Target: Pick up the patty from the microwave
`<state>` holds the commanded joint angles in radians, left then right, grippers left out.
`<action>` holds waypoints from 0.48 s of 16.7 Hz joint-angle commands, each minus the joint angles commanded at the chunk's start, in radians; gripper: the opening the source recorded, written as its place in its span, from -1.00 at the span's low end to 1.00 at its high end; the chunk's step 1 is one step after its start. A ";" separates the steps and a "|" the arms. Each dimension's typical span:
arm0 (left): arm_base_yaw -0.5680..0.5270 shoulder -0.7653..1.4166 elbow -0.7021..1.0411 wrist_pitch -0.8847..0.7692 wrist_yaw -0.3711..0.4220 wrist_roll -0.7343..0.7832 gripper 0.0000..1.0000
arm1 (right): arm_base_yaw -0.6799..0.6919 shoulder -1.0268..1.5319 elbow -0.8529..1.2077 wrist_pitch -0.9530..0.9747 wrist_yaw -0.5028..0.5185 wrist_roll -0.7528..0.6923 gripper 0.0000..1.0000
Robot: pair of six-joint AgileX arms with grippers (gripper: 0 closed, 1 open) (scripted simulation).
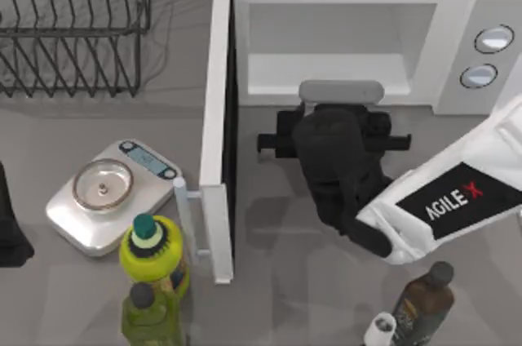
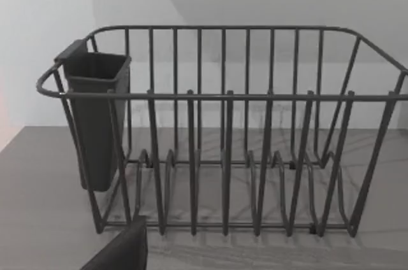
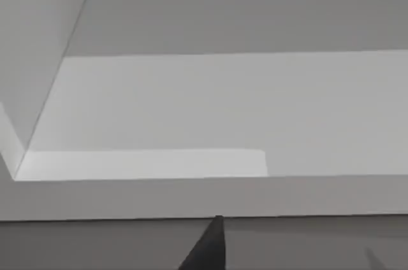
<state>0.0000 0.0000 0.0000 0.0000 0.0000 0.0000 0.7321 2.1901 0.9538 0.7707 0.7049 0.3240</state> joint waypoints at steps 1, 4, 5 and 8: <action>0.000 0.000 0.000 0.000 0.000 0.000 1.00 | 0.000 0.002 -0.002 -0.002 0.002 0.001 -1.00; 0.000 0.000 0.000 0.000 0.000 0.000 1.00 | 0.000 0.002 -0.002 -0.002 0.002 0.001 -1.00; 0.000 0.000 0.000 0.000 0.000 0.000 1.00 | 0.000 0.002 -0.002 -0.002 0.002 0.001 -0.85; 0.000 0.000 0.000 0.000 0.000 0.000 1.00 | 0.000 0.002 -0.002 -0.002 0.002 0.001 -0.40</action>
<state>0.0000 0.0000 0.0000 0.0000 0.0000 0.0000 0.7325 2.1922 0.9516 0.7688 0.7069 0.3245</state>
